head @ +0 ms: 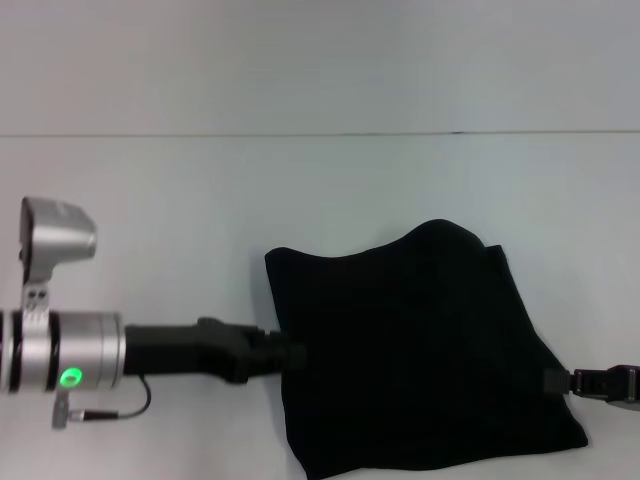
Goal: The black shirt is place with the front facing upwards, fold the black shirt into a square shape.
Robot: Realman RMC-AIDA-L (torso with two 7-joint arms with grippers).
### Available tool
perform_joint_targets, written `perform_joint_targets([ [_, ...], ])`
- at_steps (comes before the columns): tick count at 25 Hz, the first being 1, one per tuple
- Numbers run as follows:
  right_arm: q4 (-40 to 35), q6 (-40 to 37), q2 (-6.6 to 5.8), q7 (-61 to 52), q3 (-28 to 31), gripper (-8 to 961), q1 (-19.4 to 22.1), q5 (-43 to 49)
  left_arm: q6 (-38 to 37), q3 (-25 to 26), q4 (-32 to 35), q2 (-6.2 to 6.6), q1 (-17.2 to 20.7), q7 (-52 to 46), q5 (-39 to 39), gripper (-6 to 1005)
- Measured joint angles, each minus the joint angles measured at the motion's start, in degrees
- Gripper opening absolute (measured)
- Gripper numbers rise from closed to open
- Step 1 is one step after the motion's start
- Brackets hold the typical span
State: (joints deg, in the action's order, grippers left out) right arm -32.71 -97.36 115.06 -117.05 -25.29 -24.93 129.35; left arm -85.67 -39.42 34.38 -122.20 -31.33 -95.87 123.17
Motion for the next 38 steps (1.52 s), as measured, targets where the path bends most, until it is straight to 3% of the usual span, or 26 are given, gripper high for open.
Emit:
perform_joint_targets([
  [8, 0.06, -0.27, 0.11, 2.86, 0.04, 1, -0.29, -0.36, 6.49, -5.74, 1.78, 1.62, -6.30, -16.58, 4.73, 398],
  [17, 0.10, 0.97, -0.01, 3.91, 0.05, 2, -0.40, -0.42, 7.08, -7.97, 4.25, 1.67, -7.65, -23.78, 9.10, 583],
  [22, 0.10, 1.34, -0.03, 4.02, 0.12, 3, -0.79, -0.43, 6.61, -9.48, 3.93, 1.38, -8.12, -24.29, 9.15, 797],
  [27, 0.10, 2.35, -0.14, 3.98, 0.37, 4, -0.93, -0.51, 6.50, -11.72, 3.82, 0.71, -8.95, -25.17, 9.19, 873],
  [32, 0.10, 2.76, -0.22, 4.02, 1.10, 5, -0.91, -0.51, 7.76, -14.46, 3.20, -0.10, -10.15, -25.33, 9.20, 844],
  [38, 0.10, 2.91, -0.45, 4.07, 1.84, 6, -0.67, -0.51, 10.96, -16.88, 1.77, -0.19, -11.34, -25.00, 9.20, 787],
])
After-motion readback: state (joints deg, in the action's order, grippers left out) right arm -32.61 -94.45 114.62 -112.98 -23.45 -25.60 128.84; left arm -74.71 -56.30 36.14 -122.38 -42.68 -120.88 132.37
